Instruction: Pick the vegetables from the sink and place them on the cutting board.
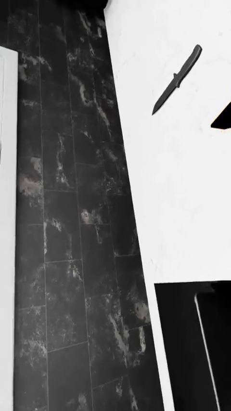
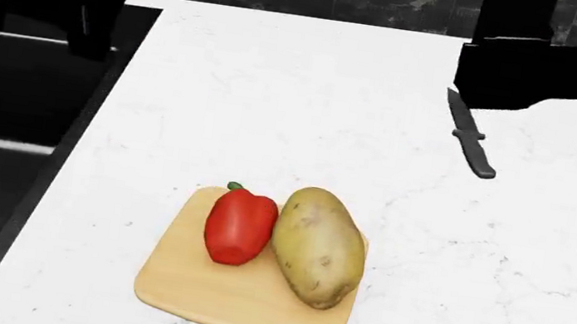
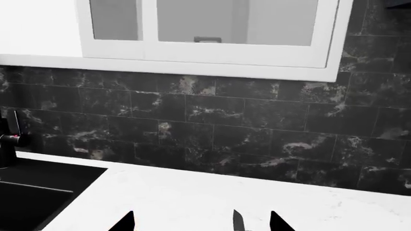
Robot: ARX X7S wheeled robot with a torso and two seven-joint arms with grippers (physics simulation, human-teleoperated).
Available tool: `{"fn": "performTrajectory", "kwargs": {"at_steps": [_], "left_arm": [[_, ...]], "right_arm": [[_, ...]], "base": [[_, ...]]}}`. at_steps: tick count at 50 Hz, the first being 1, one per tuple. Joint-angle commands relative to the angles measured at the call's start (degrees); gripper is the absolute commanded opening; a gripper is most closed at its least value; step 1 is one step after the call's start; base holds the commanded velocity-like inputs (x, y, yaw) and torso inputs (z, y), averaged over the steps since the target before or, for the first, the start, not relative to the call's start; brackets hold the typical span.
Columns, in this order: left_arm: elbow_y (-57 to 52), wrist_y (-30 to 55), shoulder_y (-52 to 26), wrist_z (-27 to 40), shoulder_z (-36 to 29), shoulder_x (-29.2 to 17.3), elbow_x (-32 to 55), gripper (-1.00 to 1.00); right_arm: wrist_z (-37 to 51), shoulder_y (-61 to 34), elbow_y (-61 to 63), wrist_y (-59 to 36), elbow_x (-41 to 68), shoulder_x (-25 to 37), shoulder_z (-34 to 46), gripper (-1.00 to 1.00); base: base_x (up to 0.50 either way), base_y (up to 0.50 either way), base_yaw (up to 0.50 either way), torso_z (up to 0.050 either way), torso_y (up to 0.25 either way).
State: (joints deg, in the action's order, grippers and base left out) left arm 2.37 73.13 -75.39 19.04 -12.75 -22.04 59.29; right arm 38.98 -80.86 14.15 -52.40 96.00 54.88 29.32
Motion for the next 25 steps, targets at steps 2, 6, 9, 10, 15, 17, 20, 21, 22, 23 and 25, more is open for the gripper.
{"fn": "performTrajectory", "kwargs": {"at_steps": [2,6,9,10,15,17,20,21,22,23,25], "left_arm": [[5.2,-0.2,-6.4,-2.0,2.2,-0.7,-0.9,1.00],[6.2,-0.3,-8.0,-2.1,1.8,-0.7,-1.3,1.00],[7.4,-0.4,-9.1,-1.7,1.4,-0.2,-1.9,1.00],[7.4,-0.1,-9.3,-1.7,1.5,-0.2,-1.7,1.00],[10.0,-1.1,-11.1,-2.2,0.5,-0.1,-3.1,1.00],[10.4,-0.8,-11.8,-2.2,0.8,-0.4,-2.9,1.00],[10.7,-0.7,-12.3,-2.8,0.2,-0.8,-3.1,1.00],[10.9,-0.9,-12.4,-3.0,0.0,-0.7,-3.3,1.00],[11.0,-1.0,-12.5,-3.0,0.0,-0.7,-3.3,1.00],[11.0,-1.0,-12.5,-3.0,-0.1,-0.7,-3.3,1.00],[10.8,-1.1,-12.3,-2.9,-0.2,-0.7,-3.3,1.00]], "right_arm": [[-3.9,-7.6,-5.8,-3.2,-5.0,-3.0,-0.3,1.00],[-4.9,-8.8,-7.1,-4.0,-5.6,-3.4,0.3,1.00],[-5.7,-10.5,-8.7,-4.9,-6.1,-3.6,0.6,1.00],[-5.9,-10.9,-9.0,-5.1,-6.1,-3.8,0.7,1.00],[-8.1,-14.3,-12.0,-6.1,-8.1,-5.2,1.8,1.00],[-8.7,-14.9,-12.7,-6.2,-8.7,-5.5,2.0,1.00],[-8.9,-16.5,-13.4,-6.7,-9.1,-5.9,2.1,1.00],[-8.8,-17.5,-13.6,-7.3,-9.0,-6.2,2.2,1.00],[-8.6,-17.8,-13.7,-7.4,-8.9,-6.2,2.2,1.00],[-8.5,-18.6,-13.9,-7.9,-8.8,-6.4,2.3,1.00],[-8.4,-19.8,-14.6,-8.5,-8.8,-6.9,2.5,1.00]], "base": [[0.00,0.00,0.00,0.000,0.000],[0.00,0.00,0.00,0.000,0.000],[0.00,0.00,0.00,0.000,0.000],[0.00,0.00,0.00,0.000,0.000],[0.00,0.00,0.00,0.000,0.000],[0.00,0.00,0.00,0.000,0.000],[0.00,0.00,0.00,0.000,0.000],[0.00,0.00,0.00,0.000,0.000],[0.00,0.00,0.00,0.000,0.000],[0.00,0.00,0.00,0.000,0.000],[0.00,0.00,0.00,0.000,0.000]]}}
